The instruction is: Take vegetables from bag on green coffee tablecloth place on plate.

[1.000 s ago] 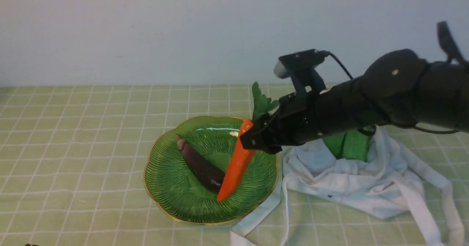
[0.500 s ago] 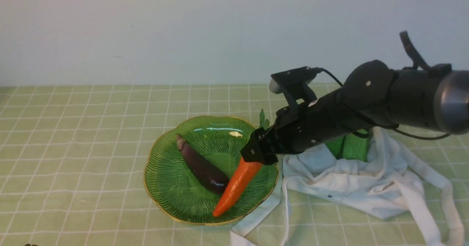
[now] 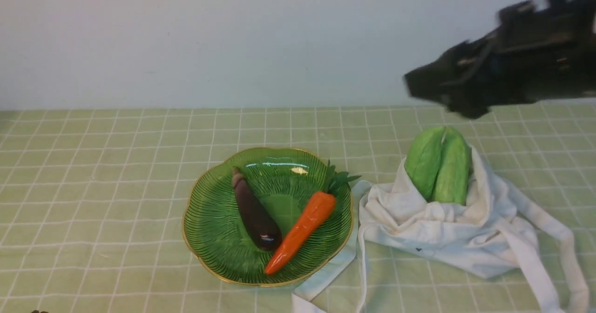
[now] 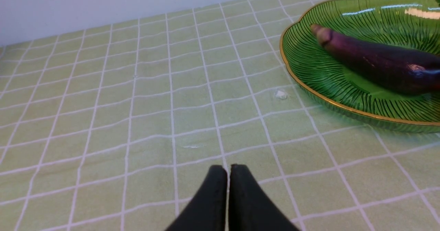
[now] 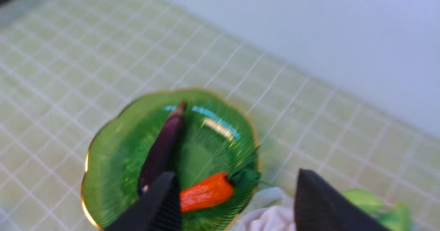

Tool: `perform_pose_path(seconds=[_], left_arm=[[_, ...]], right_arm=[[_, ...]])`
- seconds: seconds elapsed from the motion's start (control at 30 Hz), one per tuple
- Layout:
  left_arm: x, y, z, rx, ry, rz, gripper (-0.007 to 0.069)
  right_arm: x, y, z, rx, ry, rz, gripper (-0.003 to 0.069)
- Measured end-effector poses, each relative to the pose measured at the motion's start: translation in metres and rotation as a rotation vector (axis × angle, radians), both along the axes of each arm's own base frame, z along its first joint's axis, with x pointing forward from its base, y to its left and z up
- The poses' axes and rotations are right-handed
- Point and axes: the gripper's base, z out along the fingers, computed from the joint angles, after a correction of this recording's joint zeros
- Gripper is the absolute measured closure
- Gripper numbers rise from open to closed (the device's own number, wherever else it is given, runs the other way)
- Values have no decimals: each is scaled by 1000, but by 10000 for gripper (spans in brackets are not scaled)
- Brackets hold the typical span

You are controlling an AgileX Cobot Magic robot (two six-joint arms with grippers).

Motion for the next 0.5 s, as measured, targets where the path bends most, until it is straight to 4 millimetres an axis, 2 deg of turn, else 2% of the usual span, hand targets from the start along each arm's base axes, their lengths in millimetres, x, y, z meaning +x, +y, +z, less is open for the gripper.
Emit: perform_pose_path(seconds=[0.17, 0.27, 0.37, 0.43, 0.47, 0.5], left_arm=[[0, 0, 0, 0, 0, 0, 629], [0, 0, 0, 0, 0, 0, 629], [0, 0, 0, 0, 0, 0, 629], [0, 0, 0, 0, 0, 0, 629], [0, 0, 0, 0, 0, 0, 629], [0, 0, 0, 0, 0, 0, 629]], right_arm=[[-63, -46, 35, 77, -149, -161, 582], [-106, -75, 38, 165, -265, -249, 654], [-137, -94, 19, 233, -387, -290, 670], [-149, -100, -6, 268, -453, -288, 673], [-151, -101, -10, 278, -462, -285, 673], [-161, -103, -28, 327, -506, -267, 673]])
